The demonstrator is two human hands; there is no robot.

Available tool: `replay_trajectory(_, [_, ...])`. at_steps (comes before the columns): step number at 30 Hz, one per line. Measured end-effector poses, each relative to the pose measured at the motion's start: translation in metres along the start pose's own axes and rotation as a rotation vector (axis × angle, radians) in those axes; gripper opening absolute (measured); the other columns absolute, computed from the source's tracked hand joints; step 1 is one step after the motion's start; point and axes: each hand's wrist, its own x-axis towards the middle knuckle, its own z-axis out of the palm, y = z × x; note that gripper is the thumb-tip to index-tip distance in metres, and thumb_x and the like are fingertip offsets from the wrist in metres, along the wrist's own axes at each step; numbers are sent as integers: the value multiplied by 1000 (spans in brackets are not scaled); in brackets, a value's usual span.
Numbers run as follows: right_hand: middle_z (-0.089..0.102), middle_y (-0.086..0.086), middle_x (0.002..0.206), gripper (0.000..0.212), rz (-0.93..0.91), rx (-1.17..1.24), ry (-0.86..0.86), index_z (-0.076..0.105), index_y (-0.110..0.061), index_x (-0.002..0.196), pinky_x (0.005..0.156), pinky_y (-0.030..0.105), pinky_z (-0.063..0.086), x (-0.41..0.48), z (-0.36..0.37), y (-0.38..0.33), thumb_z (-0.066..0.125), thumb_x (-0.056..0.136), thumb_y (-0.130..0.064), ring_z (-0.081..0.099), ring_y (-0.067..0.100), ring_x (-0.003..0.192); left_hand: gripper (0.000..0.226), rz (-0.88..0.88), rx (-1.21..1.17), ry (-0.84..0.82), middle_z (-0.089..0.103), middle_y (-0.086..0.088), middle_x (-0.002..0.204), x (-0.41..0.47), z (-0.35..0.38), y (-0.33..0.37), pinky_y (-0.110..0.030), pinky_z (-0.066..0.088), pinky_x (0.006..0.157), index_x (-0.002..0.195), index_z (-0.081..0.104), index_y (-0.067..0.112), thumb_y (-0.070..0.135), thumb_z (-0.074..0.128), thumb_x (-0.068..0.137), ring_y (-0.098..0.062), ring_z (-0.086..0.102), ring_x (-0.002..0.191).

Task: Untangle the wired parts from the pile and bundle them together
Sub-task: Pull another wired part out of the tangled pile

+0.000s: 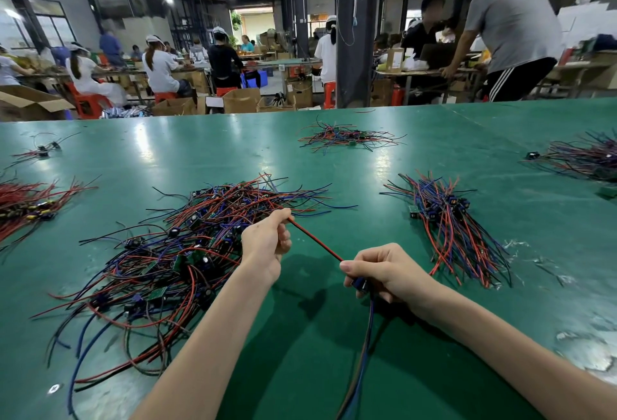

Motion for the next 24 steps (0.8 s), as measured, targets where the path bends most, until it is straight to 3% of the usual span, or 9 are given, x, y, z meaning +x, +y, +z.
replay_trajectory(5, [62, 2, 50, 26, -7, 7, -19, 68, -7, 64, 29, 12, 24, -1, 1, -2, 66, 86, -20, 41, 3, 29, 34, -273, -249, -99, 33, 8, 36, 2, -3, 4, -12, 29, 35, 56, 55, 7, 12, 58, 90, -5, 28, 29])
replay_trajectory(10, [61, 3, 49, 26, -7, 10, -17, 67, -6, 64, 29, 12, 23, -2, 1, -3, 65, 86, -18, 42, 3, 28, 37, -389, -374, -162, 34, 10, 36, 2, -5, 4, -10, 32, 36, 54, 55, 6, 12, 56, 90, -4, 32, 29])
replay_trajectory(12, [61, 5, 49, 27, -7, 4, -6, 68, -8, 62, 30, 12, 23, -2, 0, -3, 66, 86, -20, 40, 3, 28, 33, -333, -309, -136, 34, 9, 36, 1, -4, 3, -11, 31, 35, 58, 55, 6, 11, 57, 91, -5, 31, 28])
replay_trajectory(15, [61, 8, 51, 28, -11, 16, 36, 69, -11, 59, 30, 13, 22, -2, -2, -4, 67, 85, -22, 38, 5, 28, 24, -82, -74, -47, 38, 7, 37, 2, 0, -1, -14, 31, 35, 65, 56, 6, 10, 64, 88, -5, 33, 31])
replay_trajectory(18, [62, 10, 54, 28, -9, 30, 68, 71, -13, 60, 31, 14, 21, -1, -3, -4, 67, 84, -27, 35, 10, 32, 26, 59, 38, -22, 44, 5, 43, -2, 2, -2, -17, 37, 39, 66, 57, 9, 20, 71, 85, -7, 39, 38])
replay_trajectory(21, [63, 11, 54, 29, -7, 67, 115, 71, -12, 61, 30, 14, 18, 0, -2, -3, 67, 84, -29, 30, 8, 28, 38, 72, 51, -90, 53, 4, 56, -11, 3, -3, -18, 45, 44, 82, 61, 9, 42, 75, 69, -7, 46, 51])
replay_trajectory(24, [63, 9, 53, 29, -8, 128, 202, 71, -12, 62, 30, 13, 17, 1, -2, -3, 67, 83, -31, 31, 7, 27, 53, 26, 116, -220, 58, 4, 67, -22, 9, -10, -18, 47, 46, 94, 62, 8, 49, 71, 60, -6, 48, 56])
